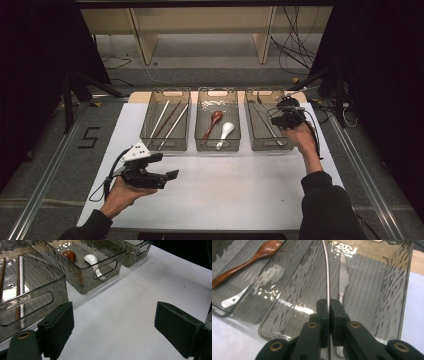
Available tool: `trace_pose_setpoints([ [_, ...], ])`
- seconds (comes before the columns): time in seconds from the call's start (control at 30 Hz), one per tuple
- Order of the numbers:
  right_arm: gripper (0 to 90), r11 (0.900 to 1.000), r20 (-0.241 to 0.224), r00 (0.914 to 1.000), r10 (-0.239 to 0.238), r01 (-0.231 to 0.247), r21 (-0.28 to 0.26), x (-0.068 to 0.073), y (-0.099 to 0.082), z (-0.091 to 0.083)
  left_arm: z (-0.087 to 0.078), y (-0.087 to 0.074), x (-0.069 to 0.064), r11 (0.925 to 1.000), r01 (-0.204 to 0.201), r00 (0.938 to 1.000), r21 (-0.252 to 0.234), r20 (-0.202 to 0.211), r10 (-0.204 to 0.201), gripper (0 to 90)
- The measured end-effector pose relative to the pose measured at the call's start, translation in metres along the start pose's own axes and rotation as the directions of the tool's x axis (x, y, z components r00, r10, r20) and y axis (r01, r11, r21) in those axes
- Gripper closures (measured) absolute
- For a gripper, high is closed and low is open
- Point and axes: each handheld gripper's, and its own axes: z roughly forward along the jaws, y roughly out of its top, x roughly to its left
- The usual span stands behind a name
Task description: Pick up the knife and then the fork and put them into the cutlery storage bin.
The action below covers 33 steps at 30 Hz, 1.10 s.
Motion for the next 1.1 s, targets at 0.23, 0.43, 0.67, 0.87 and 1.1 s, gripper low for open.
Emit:
trace_pose_setpoints([
  [0.23, 87.2, 0.9997, 0.013, 0.9997, 0.020, -0.020, 0.015, 0.001, 0.002, 0.007, 0.000, 0.000, 0.000, 1.0000, 0.003, 1.0000, -0.004, -0.003, -0.003, 15.4],
  [0.43, 86.9, 0.9991, 0.022, 0.9992, 0.032, -0.033, 0.025, 0.003, 0.004, 0.013, 0.000, 0.001, 0.000, 1.0000, 0.001, 1.0000, -0.004, -0.002, -0.001, 15.4],
  [0.67, 72.5, 0.9991, -0.029, 0.9988, 0.038, -0.038, 0.018, 0.012, 0.011, 0.017, 0.000, 0.001, 0.000, 1.0000, 0.002, 1.0000, 0.001, -0.003, -0.002, 15.3],
  [0.87, 63.3, 0.9999, -0.050, 0.9987, 0.014, -0.014, -0.006, 0.015, 0.010, 0.007, -0.001, 0.001, 0.000, 1.0000, 0.002, 1.0000, -0.001, -0.007, -0.002, 15.4],
  [1.1, 52.8, 0.9995, -0.093, 0.9956, -0.017, 0.015, -0.027, 0.021, -0.004, -0.005, -0.001, 0.001, 0.000, 0.9999, 0.009, 0.9999, -0.007, -0.008, -0.010, 15.4],
])
